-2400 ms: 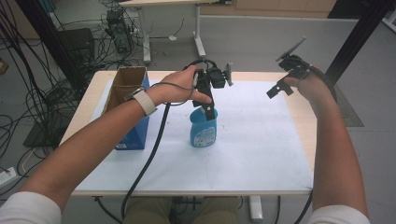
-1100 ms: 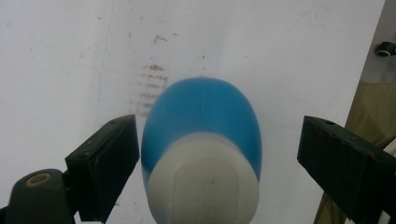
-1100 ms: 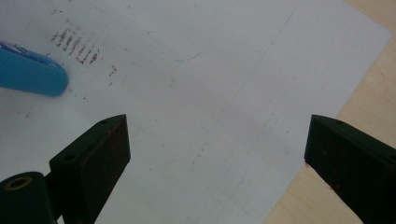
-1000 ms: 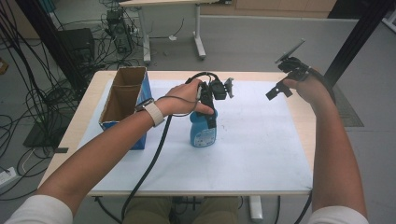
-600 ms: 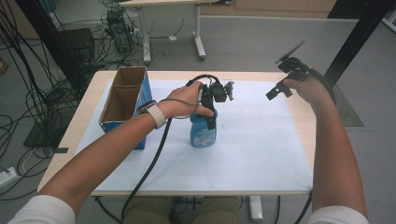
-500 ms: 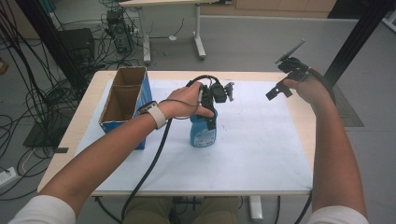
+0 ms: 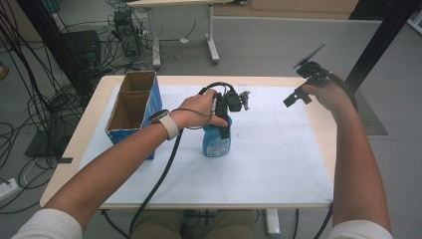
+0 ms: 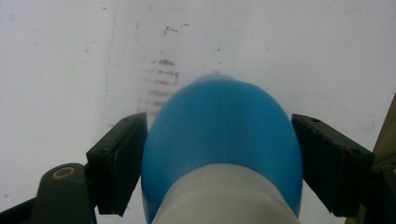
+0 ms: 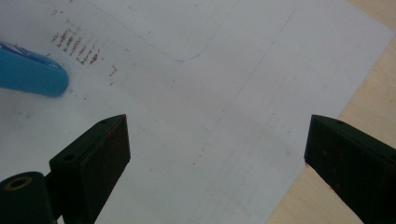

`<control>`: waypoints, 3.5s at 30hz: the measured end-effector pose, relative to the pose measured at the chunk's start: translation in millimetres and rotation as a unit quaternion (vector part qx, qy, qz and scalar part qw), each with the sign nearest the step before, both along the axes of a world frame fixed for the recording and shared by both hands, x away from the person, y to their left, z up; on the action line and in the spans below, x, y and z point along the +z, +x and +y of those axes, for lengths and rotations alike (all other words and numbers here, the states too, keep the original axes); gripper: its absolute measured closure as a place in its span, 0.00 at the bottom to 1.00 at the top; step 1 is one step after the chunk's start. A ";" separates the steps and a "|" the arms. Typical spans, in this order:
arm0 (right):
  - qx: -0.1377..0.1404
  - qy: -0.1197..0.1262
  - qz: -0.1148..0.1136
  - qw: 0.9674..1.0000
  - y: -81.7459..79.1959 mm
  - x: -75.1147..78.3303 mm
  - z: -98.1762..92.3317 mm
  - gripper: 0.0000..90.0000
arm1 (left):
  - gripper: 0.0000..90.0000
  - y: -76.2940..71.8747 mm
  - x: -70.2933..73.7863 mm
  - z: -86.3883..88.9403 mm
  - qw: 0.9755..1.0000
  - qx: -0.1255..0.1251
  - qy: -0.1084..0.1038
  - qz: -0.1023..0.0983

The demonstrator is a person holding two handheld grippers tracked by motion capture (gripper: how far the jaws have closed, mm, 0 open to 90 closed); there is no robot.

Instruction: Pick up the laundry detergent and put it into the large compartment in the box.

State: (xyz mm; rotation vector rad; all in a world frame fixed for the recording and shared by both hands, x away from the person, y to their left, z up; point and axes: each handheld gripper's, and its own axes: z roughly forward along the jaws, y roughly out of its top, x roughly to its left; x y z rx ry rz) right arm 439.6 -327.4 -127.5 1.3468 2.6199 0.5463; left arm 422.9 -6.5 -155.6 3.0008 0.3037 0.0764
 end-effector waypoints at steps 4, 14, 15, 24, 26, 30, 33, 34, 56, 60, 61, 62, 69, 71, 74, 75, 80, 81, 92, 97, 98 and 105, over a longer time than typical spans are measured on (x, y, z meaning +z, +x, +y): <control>0.000 0.001 -0.001 1.000 -0.4 0.0 0.3 0.08 | 0.26 -0.9 -2.7 -0.1 1.000 0.000 0.000 -0.003; 0.001 0.002 -0.001 1.000 -0.5 0.0 0.8 0.08 | 0.37 -2.1 -3.6 0.5 1.000 -0.001 0.002 -0.010; 0.001 0.001 -0.001 1.000 -0.5 0.0 0.9 0.08 | 0.38 -1.1 -3.5 0.9 1.000 0.000 0.001 -0.007; 0.001 0.001 -0.001 1.000 -0.3 0.0 0.9 0.08 | 0.43 4.4 -3.8 4.1 1.000 -0.001 -0.006 0.006; 0.001 0.001 -0.001 1.000 -0.2 0.0 1.0 0.08 | 0.43 4.5 -3.9 4.8 1.000 -0.002 -0.007 0.006; 0.001 0.000 0.000 1.000 -0.2 0.1 0.9 0.08 | 0.43 5.4 -3.7 4.4 1.000 0.001 -0.006 0.008; 0.000 0.001 -0.001 1.000 -0.7 0.5 0.4 0.08 | 0.44 5.6 -3.9 4.1 1.000 0.001 -0.006 0.009; 0.000 0.001 -0.001 1.000 -0.9 0.7 0.2 0.08 | 0.44 5.7 -3.9 4.3 1.000 0.000 -0.006 0.008; -0.002 0.001 -0.003 1.000 -3.5 4.2 -1.0 0.08 | 0.43 6.3 -3.7 4.0 1.000 0.004 -0.005 0.011; -0.002 0.000 -0.003 1.000 -3.9 4.5 -1.4 0.08 | 0.43 6.3 -3.6 4.0 1.000 0.004 -0.005 0.011; -0.002 0.000 -0.003 1.000 -4.0 4.6 -1.5 0.08 | 0.43 6.3 -3.7 4.0 1.000 0.004 -0.005 0.011; -0.003 0.001 -0.003 1.000 -4.1 4.6 -1.6 0.08 | 0.43 6.3 -3.7 4.0 1.000 0.004 -0.005 0.011; -0.003 0.001 -0.003 1.000 -4.3 4.7 -1.6 0.08 | 0.43 6.0 -4.0 4.5 1.000 0.004 -0.006 0.010; -0.003 0.001 -0.003 1.000 -4.4 4.8 -1.5 0.08 | 0.43 6.0 -3.9 4.5 1.000 0.004 -0.006 0.010; -0.003 0.001 -0.003 1.000 -4.3 4.6 -1.2 0.08 | 0.43 5.8 -3.9 4.4 1.000 0.004 -0.006 0.010; -0.002 0.001 -0.003 1.000 -4.2 4.5 -0.9 0.08 | 0.43 5.9 -4.0 4.4 1.000 0.003 -0.006 0.010; -0.002 0.001 -0.003 1.000 -4.1 4.4 -0.8 0.08 | 0.43 6.2 -3.8 4.4 1.000 0.003 -0.006 0.010; -0.002 0.001 -0.003 1.000 -4.1 4.4 -0.8 0.08 | 0.43 6.0 -4.0 4.5 1.000 0.003 -0.006 0.010; -0.003 0.001 -0.003 1.000 -4.8 4.9 -0.8 0.08 | 0.43 6.0 -3.8 4.4 1.000 0.004 -0.006 0.010; -0.003 0.001 -0.003 1.000 -5.1 5.0 -0.8 0.08 | 0.43 5.9 -3.8 4.6 1.000 0.004 -0.006 0.010; -0.003 0.001 -0.003 1.000 -5.0 4.9 -0.7 0.08 | 0.43 5.9 -3.7 4.6 1.000 0.004 -0.006 0.010; -0.003 0.002 -0.004 1.000 -5.2 4.7 -0.7 0.08 | 0.43 5.6 -4.3 5.1 1.000 0.005 -0.007 0.011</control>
